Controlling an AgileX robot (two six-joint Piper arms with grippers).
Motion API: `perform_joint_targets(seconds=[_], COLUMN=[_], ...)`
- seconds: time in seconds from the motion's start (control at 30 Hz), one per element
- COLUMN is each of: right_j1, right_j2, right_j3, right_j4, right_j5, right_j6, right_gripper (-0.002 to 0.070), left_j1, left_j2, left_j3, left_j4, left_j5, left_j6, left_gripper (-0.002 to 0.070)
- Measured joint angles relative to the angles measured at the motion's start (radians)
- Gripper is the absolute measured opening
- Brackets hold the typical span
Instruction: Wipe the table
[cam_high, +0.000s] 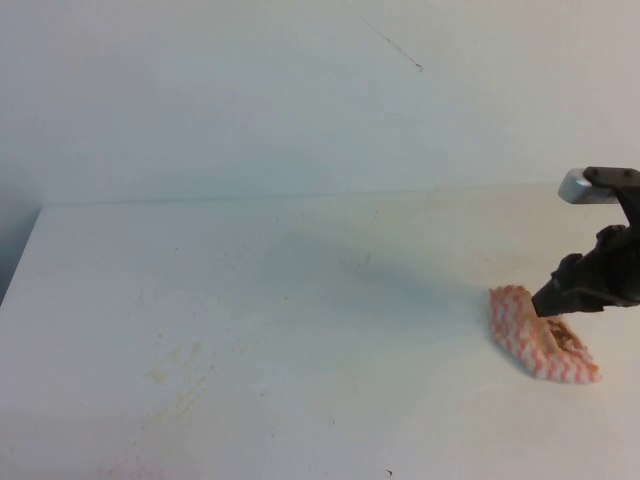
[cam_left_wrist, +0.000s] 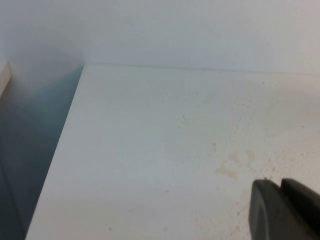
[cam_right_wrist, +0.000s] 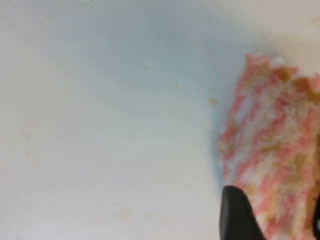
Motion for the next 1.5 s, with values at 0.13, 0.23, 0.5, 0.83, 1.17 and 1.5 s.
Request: perform_joint_targets(seconds=[0.13, 0.23, 0.5, 0.83, 1.17, 1.5], right_j1=[0.000, 0.000, 0.000, 0.000, 0.000, 0.000], right_j2=[-0.014, -0.060, -0.305, -0.761, -1.071, -1.082], right_j3=[0.000, -0.002, -0.011, 0.061, 0.292, 0.319], right_j4=[0.047, 0.056, 0.053, -0.252, -0.419, -0.308], right_j5=[0.042, 0.053, 0.066, -0.055, -0.128, -0.144], right_j6=[-0.047, -0.054, -0.038, 0.293, 0.528, 0.536], right_gripper=[0.0282, 0.0127, 0.0009, 0.0006, 0.0006, 0.0001], left_j1=[0.000, 0.000, 0.000, 0.000, 0.000, 0.000], left_j2=[0.000, 0.000, 0.000, 0.000, 0.000, 0.004], left_j3=[0.000, 0.000, 0.000, 0.000, 0.000, 0.000], left_j4=[0.000, 0.000, 0.000, 0.000, 0.000, 0.000], left_j5=[0.000, 0.000, 0.000, 0.000, 0.000, 0.000], left_j6=[0.000, 0.000, 0.000, 0.000, 0.000, 0.000], left_gripper=[0.0000, 0.0000, 0.0000, 0.0000, 0.0000, 0.0000])
